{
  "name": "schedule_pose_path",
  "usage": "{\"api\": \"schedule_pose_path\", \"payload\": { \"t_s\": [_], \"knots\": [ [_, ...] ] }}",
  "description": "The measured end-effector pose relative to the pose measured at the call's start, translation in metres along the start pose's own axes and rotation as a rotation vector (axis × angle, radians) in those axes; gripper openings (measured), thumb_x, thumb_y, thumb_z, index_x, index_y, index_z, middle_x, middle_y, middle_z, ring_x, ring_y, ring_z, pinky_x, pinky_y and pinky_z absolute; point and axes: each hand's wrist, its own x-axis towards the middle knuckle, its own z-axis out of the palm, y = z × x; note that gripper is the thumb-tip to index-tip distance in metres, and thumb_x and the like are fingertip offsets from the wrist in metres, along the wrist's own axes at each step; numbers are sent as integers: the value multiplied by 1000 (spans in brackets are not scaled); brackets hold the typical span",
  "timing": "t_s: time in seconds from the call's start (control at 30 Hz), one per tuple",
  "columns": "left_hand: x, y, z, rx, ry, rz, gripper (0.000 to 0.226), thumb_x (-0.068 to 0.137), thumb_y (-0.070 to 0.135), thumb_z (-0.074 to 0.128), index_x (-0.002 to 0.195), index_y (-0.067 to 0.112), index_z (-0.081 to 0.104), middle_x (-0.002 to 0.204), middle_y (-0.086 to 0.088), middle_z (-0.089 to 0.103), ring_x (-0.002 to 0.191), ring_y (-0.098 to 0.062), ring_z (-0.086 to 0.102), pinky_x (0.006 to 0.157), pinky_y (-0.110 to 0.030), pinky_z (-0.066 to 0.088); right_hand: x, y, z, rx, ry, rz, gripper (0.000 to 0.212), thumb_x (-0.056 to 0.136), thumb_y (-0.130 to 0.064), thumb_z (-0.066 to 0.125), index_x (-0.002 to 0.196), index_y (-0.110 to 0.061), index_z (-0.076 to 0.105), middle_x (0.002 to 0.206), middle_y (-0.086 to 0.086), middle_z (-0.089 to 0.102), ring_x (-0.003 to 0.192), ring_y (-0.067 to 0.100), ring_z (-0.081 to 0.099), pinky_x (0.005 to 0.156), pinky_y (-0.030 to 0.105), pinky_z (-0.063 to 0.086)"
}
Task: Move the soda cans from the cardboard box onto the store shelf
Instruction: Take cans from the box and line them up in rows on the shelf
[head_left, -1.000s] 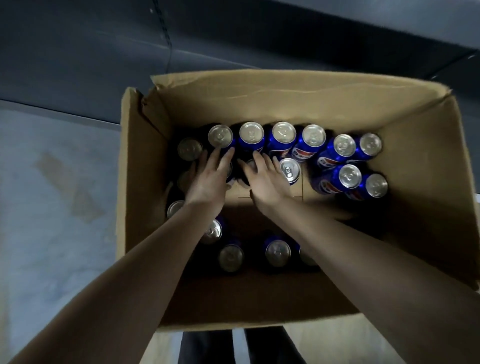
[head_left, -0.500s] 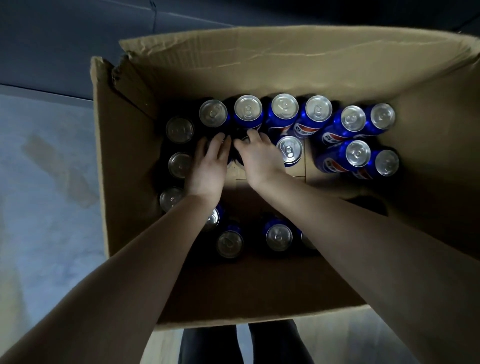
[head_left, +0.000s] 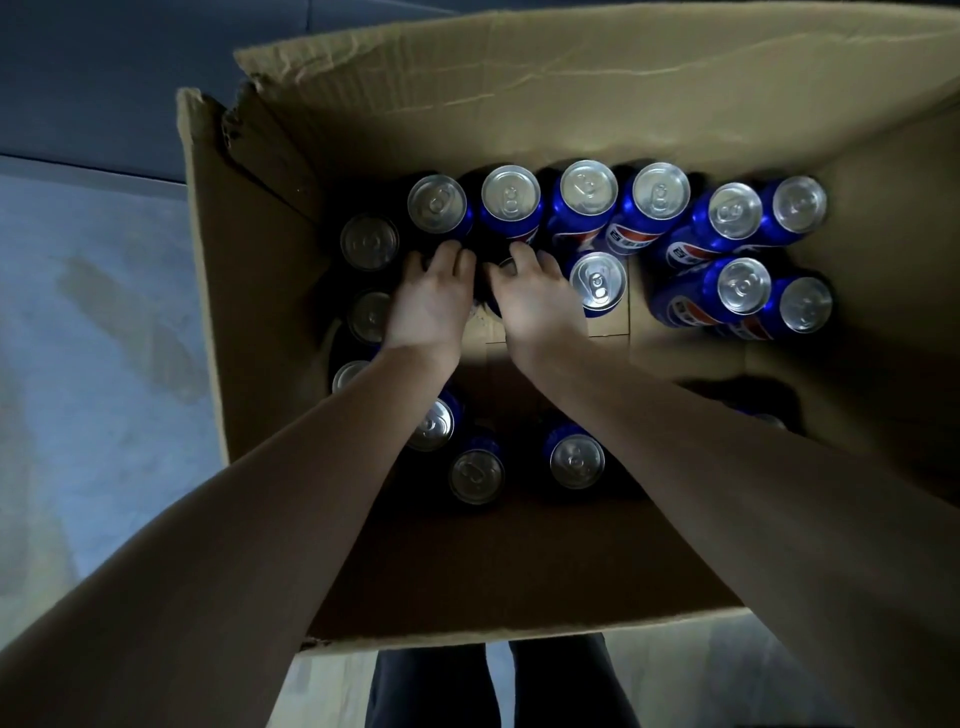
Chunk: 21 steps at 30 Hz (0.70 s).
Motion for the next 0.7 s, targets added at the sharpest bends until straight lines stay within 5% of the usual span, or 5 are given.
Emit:
{"api": "schedule_pose_path", "payload": {
  "t_s": [0.27,0.7],
  "knots": [
    [2,-3,-9,-65,-50,-22,64,21,36,91,80,28,68,83,8,66,55,-11,59,47,-16,42,0,-1,4,-12,3,10,71,77,7,63,140,-11,36,149,15,24,135,38,28,96,40,45],
    [-4,-4,-5,-128,-69,-120,84,21,38,93,94,22,54,95,2,62,73,-21,62,41,-18,22,-3,-1,8,-13,0,27,76,75,5,67,140,-16,35,149,14,22,135,38,27,94,39,46]
  ]
}}
